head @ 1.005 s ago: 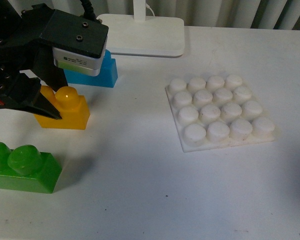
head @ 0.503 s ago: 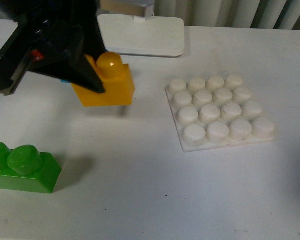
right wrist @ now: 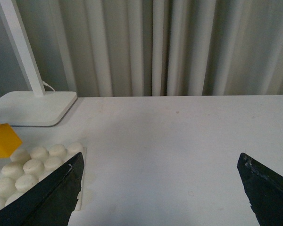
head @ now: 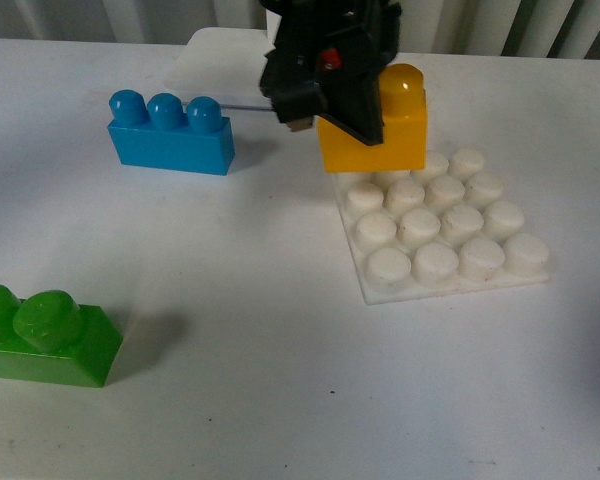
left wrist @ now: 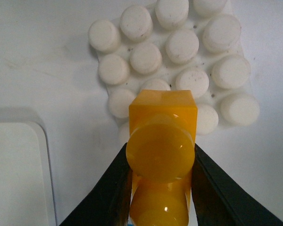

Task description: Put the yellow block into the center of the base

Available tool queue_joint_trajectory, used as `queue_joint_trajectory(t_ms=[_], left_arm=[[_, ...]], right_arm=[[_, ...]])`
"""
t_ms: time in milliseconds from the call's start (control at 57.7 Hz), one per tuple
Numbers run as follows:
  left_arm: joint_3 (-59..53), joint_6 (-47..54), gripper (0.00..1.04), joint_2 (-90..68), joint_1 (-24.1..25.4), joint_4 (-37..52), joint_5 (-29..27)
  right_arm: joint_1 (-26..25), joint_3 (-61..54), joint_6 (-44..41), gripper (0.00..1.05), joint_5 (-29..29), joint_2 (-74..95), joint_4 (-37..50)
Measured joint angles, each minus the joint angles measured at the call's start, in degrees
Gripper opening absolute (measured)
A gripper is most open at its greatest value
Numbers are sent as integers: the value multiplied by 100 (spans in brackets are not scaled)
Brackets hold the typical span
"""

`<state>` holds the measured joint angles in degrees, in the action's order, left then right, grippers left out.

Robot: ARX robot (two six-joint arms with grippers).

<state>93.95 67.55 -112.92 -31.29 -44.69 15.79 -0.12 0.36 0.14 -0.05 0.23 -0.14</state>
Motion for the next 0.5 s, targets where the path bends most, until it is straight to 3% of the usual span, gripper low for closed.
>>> queue_joint_trajectory(t_ms=[503], left_arm=[[883,-490,31,-798,-382,-149,-214]], right_arm=[[0,0,2,96,0,0,0]])
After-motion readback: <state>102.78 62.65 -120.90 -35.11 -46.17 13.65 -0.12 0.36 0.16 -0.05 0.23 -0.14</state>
